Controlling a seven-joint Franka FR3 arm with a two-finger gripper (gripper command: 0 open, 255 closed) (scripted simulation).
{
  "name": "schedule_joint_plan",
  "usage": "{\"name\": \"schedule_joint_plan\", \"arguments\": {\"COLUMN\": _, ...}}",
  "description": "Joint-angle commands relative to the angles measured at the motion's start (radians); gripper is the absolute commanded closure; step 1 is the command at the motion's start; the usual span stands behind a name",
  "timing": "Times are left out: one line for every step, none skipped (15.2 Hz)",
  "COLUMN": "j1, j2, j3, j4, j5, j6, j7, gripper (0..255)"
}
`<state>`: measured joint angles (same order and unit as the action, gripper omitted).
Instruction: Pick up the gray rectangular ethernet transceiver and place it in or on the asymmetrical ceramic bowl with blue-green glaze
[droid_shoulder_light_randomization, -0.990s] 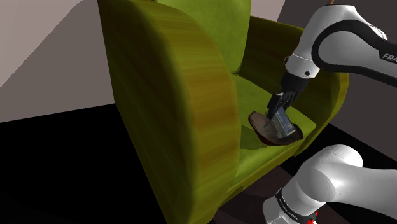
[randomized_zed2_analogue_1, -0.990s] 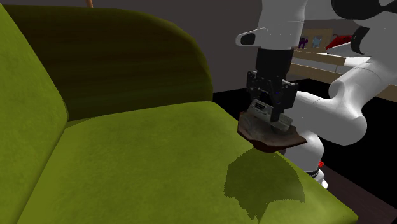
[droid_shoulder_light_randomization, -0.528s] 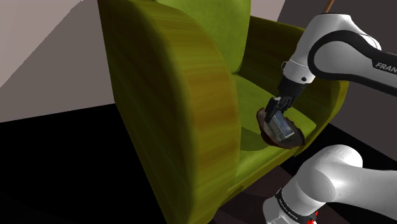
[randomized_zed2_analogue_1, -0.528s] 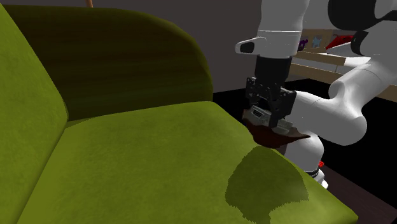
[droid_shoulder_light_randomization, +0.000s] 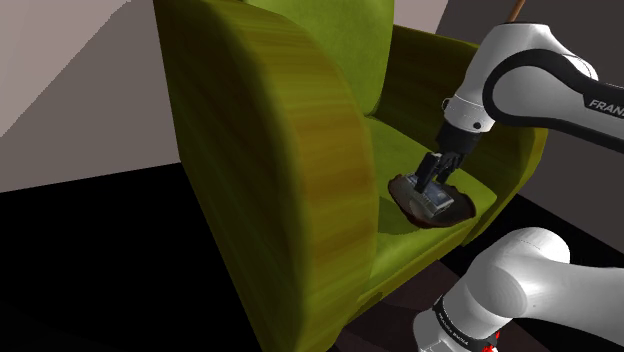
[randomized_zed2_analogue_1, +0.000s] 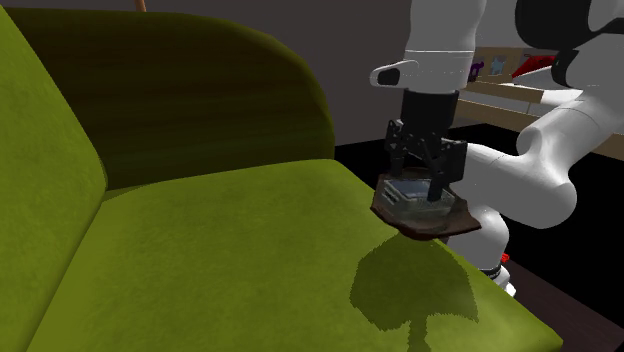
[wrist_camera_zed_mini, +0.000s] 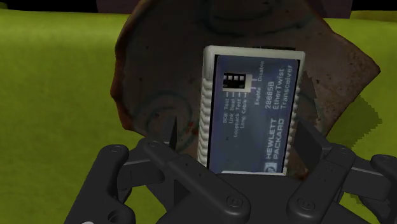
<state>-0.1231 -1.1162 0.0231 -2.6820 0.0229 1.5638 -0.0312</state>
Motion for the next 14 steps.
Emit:
{"name": "schedule_joint_plan", "arguments": {"j1": 0.0, "j2": 0.0, "j3": 0.0, "j4": 0.0, "j5": 0.0, "j6": 0.0, "j7": 0.0, "gripper": 0}}
{"name": "schedule_joint_plan", "arguments": {"j1": 0.0, "j2": 0.001, "j3": -0.001, "j4": 0.0, "j5": -0.001, "j6": 0.001, "j7": -0.001, "gripper": 0}}
{"name": "schedule_joint_plan", "arguments": {"j1": -0.001, "j2": 0.013, "j3": -0.002, "j4": 0.038, "j5": -0.002, "j6": -0.026, "j7": -0.001, "gripper": 0}}
{"name": "schedule_joint_plan", "arguments": {"j1": -0.001, "j2": 0.025, "j3": -0.002, "j4": 0.078, "j5": -0.002, "j6": -0.053, "j7": -0.001, "gripper": 0}}
{"name": "schedule_joint_plan", "arguments": {"j1": -0.002, "j2": 0.038, "j3": -0.003, "j4": 0.117, "j5": -0.003, "j6": -0.08, "j7": -0.001, "gripper": 0}}
{"name": "schedule_joint_plan", "arguments": {"j1": -0.002, "j2": 0.05, "j3": -0.003, "j4": 0.149, "j5": -0.003, "j6": -0.1, "j7": -0.001, "gripper": 0}}
{"name": "schedule_joint_plan", "arguments": {"j1": -0.002, "j2": 0.049, "j3": -0.003, "j4": 0.149, "j5": -0.003, "j6": -0.1, "j7": -0.001, "gripper": 0}}
{"name": "schedule_joint_plan", "arguments": {"j1": -0.002, "j2": 0.049, "j3": -0.003, "j4": 0.149, "j5": -0.003, "j6": -0.1, "j7": -0.001, "gripper": 0}}
{"name": "schedule_joint_plan", "arguments": {"j1": -0.002, "j2": 0.049, "j3": -0.003, "j4": 0.149, "j5": -0.003, "j6": -0.1, "j7": -0.001, "gripper": 0}}
{"name": "schedule_joint_plan", "arguments": {"j1": -0.002, "j2": 0.049, "j3": -0.003, "j4": 0.149, "j5": -0.003, "j6": -0.1, "j7": -0.001, "gripper": 0}}
{"name": "schedule_joint_plan", "arguments": {"j1": -0.002, "j2": 0.05, "j3": -0.003, "j4": 0.149, "j5": -0.003, "j6": -0.1, "j7": -0.001, "gripper": 0}}
{"name": "schedule_joint_plan", "arguments": {"j1": -0.002, "j2": 0.05, "j3": -0.003, "j4": 0.149, "j5": -0.003, "j6": -0.1, "j7": -0.001, "gripper": 0}}
{"name": "schedule_joint_plan", "arguments": {"j1": -0.002, "j2": 0.05, "j3": -0.003, "j4": 0.149, "j5": -0.003, "j6": -0.1, "j7": -0.001, "gripper": 0}}
{"name": "schedule_joint_plan", "arguments": {"j1": -0.002, "j2": 0.049, "j3": -0.003, "j4": 0.149, "j5": -0.003, "j6": -0.1, "j7": -0.001, "gripper": 0}}
